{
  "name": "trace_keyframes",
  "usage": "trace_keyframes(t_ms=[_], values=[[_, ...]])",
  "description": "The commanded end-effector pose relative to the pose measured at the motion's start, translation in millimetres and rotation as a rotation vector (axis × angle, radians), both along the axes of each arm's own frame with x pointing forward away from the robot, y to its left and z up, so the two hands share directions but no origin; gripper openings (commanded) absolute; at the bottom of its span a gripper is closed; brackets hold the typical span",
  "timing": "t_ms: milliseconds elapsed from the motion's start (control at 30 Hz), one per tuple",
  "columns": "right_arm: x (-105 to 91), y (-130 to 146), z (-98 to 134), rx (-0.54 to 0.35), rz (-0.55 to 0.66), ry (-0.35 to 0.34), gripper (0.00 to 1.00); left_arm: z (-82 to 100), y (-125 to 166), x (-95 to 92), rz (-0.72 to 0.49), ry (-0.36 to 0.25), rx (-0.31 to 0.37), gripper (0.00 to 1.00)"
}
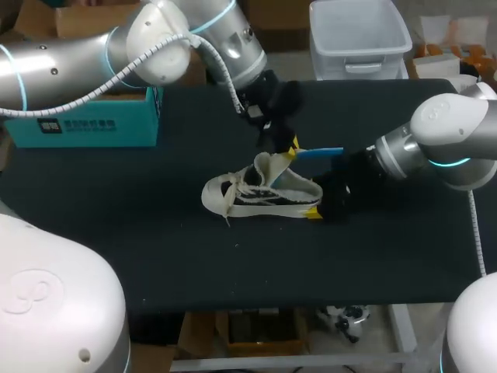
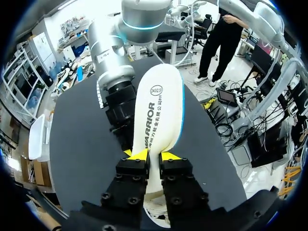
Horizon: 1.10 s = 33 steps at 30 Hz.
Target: Open the shoe tongue, take the insole out of the shoe, put the insole back into the shoe, and pack the shoe into the shoebox
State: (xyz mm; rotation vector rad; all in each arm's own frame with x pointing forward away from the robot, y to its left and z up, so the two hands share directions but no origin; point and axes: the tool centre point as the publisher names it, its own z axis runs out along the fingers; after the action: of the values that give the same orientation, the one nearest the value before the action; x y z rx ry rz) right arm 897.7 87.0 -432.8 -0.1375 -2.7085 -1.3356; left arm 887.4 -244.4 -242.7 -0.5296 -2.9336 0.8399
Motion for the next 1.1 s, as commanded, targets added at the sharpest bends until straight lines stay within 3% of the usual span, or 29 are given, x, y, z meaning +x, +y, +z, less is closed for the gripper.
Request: trace_keyframes(t_ms=[33, 100, 133, 167, 200, 233, 400, 667, 867, 1100], values=[[-5.3, -6, -2, -0.019, -0.011, -0.004, 0.0, 16.6, 10, -13.7, -0.014, -0.013, -0.053, 0.0], [-6.5, -12, 2, -0.027, -0.031, -0.006, 0.0, 23.3, 7, -18.5, -0.029, -0.016, -0.071, 0.0], [-7.6, -15, 4, -0.031, -0.031, -0.008, 0.15, 26.8, 6, -20.8, -0.038, -0.017, -0.08, 0.0], [-8.1, -18, 6, -0.034, -0.034, -0.009, 0.44, 29.0, 4, -21.8, -0.045, -0.016, -0.085, 0.0], [-8.6, -20, 7, -0.041, -0.039, -0.007, 0.96, 31.5, 3, -22.9, -0.053, -0.018, -0.094, 0.0], [-9.4, -25, 9, -0.055, -0.046, -0.004, 1.0, 34.8, 2, -25.0, -0.062, -0.017, -0.104, 0.0], [-11.9, -43, 18, -0.084, -0.065, -0.005, 1.0, 48.1, 0, -31.7, -0.097, -0.017, -0.156, 0.0], [-4.9, -69, 45, -0.205, -0.075, -0.005, 1.0, 71.2, 3, -42.9, -0.182, 0.004, -0.262, 0.0], [9.9, -77, 77, -0.31, -0.043, -0.035, 1.0, 80.9, 22, -46.7, -0.249, 0.01, -0.328, 0.0], [42.9, -66, 111, -0.457, 0.034, -0.076, 1.0, 84.2, 60, -43.4, -0.248, 0.023, -0.378, 0.0]])
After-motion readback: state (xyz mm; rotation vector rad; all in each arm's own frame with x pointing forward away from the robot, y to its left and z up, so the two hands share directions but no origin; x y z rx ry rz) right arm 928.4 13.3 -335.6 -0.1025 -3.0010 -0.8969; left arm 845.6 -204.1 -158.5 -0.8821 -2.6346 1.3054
